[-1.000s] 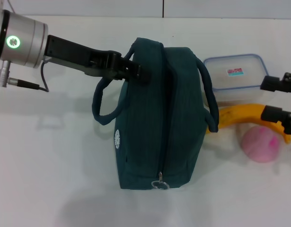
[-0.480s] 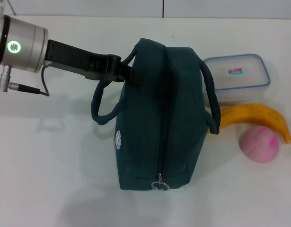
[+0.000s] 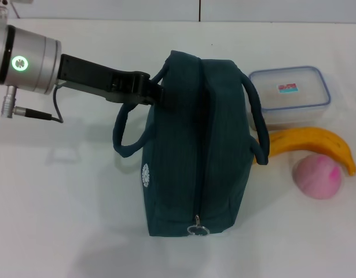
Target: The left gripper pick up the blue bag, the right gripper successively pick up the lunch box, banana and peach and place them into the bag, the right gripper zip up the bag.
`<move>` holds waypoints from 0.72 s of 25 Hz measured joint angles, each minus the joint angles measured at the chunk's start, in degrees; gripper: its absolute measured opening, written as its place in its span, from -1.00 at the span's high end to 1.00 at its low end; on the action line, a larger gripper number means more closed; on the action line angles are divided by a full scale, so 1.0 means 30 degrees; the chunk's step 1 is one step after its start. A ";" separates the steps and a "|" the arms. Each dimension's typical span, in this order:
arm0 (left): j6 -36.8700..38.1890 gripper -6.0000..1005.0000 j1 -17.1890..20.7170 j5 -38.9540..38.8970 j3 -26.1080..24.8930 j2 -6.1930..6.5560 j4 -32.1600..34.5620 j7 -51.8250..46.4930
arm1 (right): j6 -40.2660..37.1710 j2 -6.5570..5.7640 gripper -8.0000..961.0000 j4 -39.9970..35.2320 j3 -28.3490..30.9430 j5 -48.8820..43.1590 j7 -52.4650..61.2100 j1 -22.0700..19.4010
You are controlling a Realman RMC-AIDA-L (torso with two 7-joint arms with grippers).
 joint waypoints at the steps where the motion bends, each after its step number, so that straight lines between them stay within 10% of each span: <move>1: -0.0020 0.90 0.0026 -0.0057 -0.0002 -0.0088 -0.0007 -0.0001 | 0.0845 0.0012 -0.27 0.0232 -0.0085 -0.0066 0.0031 0.0215; 18: 0.0112 0.90 -0.0060 -0.0453 0.0602 -0.0405 -0.0019 0.0915 | 0.4847 0.0311 -0.27 0.3656 -0.2516 -0.0103 0.0107 0.3185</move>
